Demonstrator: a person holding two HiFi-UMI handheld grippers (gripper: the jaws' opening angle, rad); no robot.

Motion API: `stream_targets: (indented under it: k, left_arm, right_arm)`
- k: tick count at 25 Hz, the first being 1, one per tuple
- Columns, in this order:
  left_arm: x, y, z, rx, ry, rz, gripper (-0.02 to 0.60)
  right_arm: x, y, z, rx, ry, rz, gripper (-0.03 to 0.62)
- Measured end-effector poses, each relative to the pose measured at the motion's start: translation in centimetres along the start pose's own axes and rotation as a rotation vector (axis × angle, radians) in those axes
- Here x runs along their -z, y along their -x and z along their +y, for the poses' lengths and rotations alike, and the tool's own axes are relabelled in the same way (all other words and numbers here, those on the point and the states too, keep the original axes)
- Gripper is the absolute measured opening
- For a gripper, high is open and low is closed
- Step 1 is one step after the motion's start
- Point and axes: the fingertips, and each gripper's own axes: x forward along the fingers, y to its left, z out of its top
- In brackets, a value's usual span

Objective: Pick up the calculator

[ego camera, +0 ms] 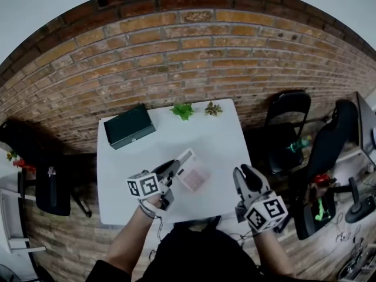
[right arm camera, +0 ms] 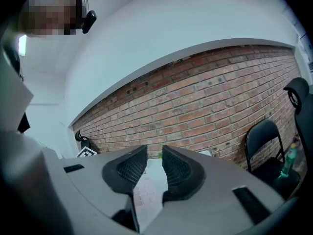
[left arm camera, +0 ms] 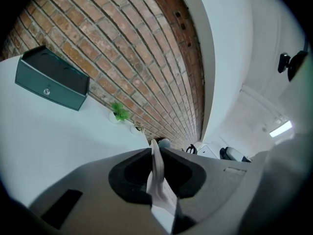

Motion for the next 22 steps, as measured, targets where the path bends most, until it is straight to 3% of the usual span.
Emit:
stream_targets:
  k: [10,22]
  left_arm:
    - [-5.6,1.2,-8.6,0.155,0.007,-0.106,0.049]
    - [-9.3,2.0,-13.4,0.255,0.006,-0.163,0.049]
  right_arm:
    - [-3.3,0.2,0.0,-0.014,0.032,-0.049,0.101]
    - [-6.9,0.8,-1.2,0.018,0.078,-0.087,0.064]
